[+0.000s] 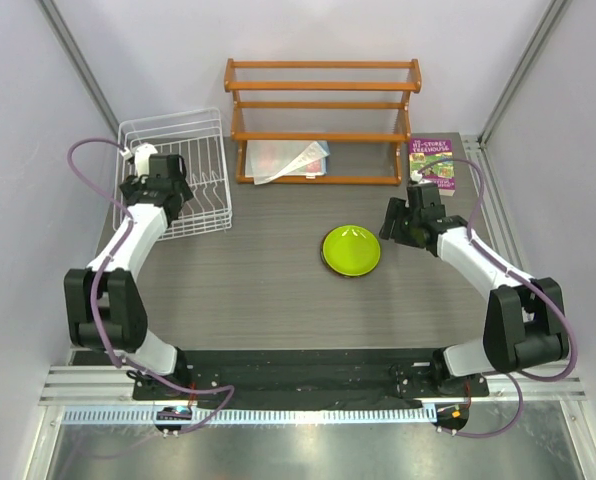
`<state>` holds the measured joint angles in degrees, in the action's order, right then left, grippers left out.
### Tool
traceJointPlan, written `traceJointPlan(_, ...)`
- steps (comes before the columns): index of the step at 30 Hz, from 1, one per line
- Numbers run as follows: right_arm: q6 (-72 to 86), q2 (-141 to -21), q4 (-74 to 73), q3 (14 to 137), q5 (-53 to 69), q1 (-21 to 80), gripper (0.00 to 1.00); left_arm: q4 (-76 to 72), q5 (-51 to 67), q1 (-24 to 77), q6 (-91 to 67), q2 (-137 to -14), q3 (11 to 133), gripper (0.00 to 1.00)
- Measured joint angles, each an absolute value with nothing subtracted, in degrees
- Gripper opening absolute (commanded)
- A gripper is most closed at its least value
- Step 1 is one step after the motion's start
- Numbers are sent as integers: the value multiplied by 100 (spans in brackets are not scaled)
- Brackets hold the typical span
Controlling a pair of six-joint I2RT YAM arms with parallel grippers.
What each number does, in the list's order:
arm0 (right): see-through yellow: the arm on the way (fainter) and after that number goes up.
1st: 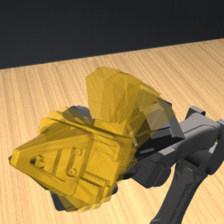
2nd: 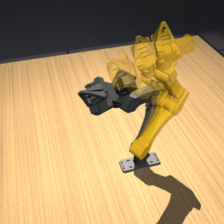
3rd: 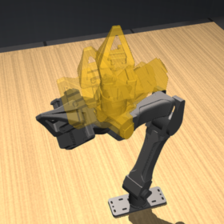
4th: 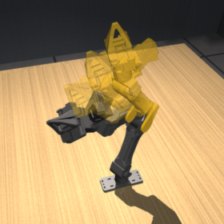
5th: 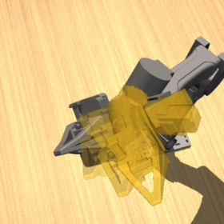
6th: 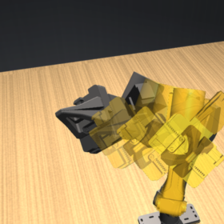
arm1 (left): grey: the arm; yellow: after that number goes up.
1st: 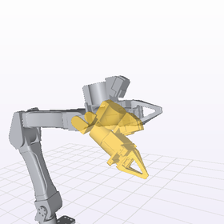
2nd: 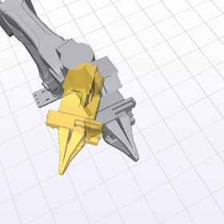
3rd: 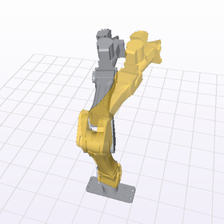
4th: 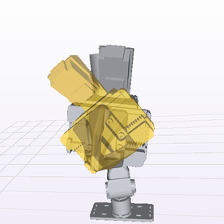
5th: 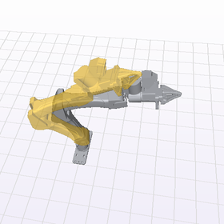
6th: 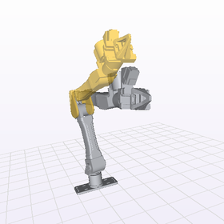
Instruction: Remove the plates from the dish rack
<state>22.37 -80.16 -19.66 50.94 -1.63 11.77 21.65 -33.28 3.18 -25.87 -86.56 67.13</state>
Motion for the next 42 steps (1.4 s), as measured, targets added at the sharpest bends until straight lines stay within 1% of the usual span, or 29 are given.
traceJointPlan(1, 2231, -8051, -1981, 5153, -172, 1177, 65, 2119, -3321, 285, -2561, -8759, 6757, 93)
traceJointPlan(6, 2163, -8458, -1979, 5465, -178, 1177, 65, 1761, -3286, 115, -2519, -9341, 7050, 92)
traceJointPlan(7, 2150, -8543, -1975, 5507, -178, 1177, 65, 1662, -3253, 60, -2530, -9421, 7059, 88)
traceJointPlan(11, 2123, -8871, -1973, 5623, -154, 1177, 65, 1428, -3162, -145, -2567, -9714, 7098, 83)
traceJointPlan(13, 2119, -8991, -1975, 5658, -137, 1177, 65, 1365, -3127, -248, -2606, -9889, 7183, 76)
traceJointPlan(14, 2117, -9028, -1975, 5671, -134, 1177, 65, 1343, -3094, -290, -2644, -9977, 7227, 70)
traceJointPlan(15, 2115, -9041, -1975, 5680, -134, 1177, 65, 1317, -3065, -320, -2668, -10044, 7251, 60)
traceJointPlan(17, 2112, -9043, -1973, 5682, -134, 1177, 65, 1264, -2991, -370, -2698, -10151, 7277, 51)
traceJointPlan(18, 2110, -9043, -1973, 5697, -139, 1177, 65, 1262, -2965, -386, -2689, -10189, 7277, 44)
traceJointPlan(20, 2110, -9043, -1962, 5706, -137, 1177, 65, 1247, -2923, -395, -2698, -10208, 7277, 31)
traceJointPlan(21, 2110, -9043, -1953, 5710, -137, 1177, 65, 1240, -2906, -395, -2700, -10208, 7277, 23)
traceJointPlan(24, 2112, -9043, -1935, 5710, -137, 1177, 65, 1205, -2867, -395, -2679, -10206, 7275, 8)
traceJointPlan(27, 2112, -9043, -1929, 5710, -137, 1177, 65, 1236, -2928, -405, -2526, -10191, 7238, 0)
traceJointPlan(33, 2110, -9043, -1927, 5710, -132, 1177, 65, 1264, -2842, -425, -2241, -10001, 7170, 0)
traceJointPlan(42, 2106, -8989, -1949, 5699, -145, 1177, 66, 1319, -2974, -425, -1876, -8796, 7153, 0)
